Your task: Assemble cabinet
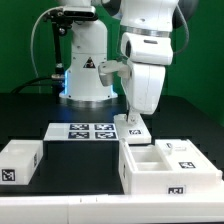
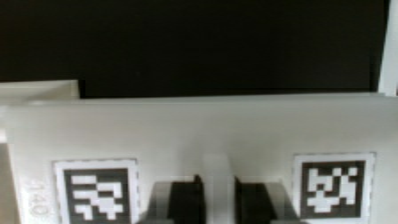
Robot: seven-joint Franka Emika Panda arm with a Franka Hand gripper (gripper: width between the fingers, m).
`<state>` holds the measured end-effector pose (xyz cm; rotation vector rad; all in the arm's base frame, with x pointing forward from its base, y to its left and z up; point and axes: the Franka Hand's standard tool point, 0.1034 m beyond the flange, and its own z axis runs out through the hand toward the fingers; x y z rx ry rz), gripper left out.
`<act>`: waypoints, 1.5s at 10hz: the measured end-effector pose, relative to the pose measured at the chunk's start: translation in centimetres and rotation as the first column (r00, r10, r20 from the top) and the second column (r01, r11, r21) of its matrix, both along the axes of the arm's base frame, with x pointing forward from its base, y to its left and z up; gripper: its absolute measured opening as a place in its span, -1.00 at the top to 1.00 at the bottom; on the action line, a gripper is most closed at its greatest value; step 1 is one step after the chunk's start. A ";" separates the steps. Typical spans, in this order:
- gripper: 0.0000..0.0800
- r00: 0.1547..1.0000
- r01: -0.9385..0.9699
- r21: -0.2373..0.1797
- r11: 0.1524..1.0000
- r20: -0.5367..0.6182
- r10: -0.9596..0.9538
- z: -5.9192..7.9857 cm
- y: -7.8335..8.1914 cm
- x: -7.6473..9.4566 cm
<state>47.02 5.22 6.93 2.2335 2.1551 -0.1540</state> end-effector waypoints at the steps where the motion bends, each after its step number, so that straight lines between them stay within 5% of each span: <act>1: 0.84 1.000 0.001 -0.001 1.000 -0.005 -0.001 0.0 0.0 0.0; 15: 0.84 0.999 0.008 -0.011 1.000 -0.044 -0.008 0.0 0.2 0.2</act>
Offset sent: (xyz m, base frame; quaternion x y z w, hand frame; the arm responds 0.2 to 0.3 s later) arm 0.0140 0.0172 -0.0005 0.0069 0.0115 0.0078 0.9999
